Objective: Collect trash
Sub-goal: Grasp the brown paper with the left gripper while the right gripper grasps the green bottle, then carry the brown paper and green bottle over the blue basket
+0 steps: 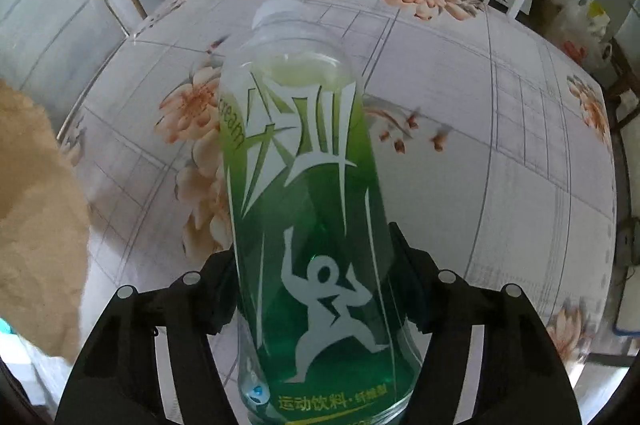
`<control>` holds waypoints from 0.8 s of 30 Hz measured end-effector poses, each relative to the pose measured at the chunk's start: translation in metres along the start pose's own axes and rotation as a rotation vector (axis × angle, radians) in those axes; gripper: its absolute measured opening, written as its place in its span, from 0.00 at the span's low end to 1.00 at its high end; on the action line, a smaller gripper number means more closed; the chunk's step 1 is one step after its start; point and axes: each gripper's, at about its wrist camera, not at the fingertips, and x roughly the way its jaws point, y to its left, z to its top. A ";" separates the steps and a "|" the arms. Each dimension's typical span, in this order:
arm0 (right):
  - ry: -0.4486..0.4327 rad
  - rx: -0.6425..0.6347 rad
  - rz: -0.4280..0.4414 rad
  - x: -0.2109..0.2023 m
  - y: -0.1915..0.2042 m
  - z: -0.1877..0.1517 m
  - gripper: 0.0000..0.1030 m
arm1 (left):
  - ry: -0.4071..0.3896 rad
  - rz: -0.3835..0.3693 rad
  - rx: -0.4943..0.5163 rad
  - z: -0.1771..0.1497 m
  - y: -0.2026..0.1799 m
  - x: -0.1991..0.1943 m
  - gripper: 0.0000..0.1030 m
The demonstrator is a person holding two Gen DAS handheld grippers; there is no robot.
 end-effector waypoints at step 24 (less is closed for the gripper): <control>-0.295 -0.190 0.172 -0.142 0.174 -0.084 0.62 | -0.105 0.214 -0.064 -0.069 0.038 -0.199 0.00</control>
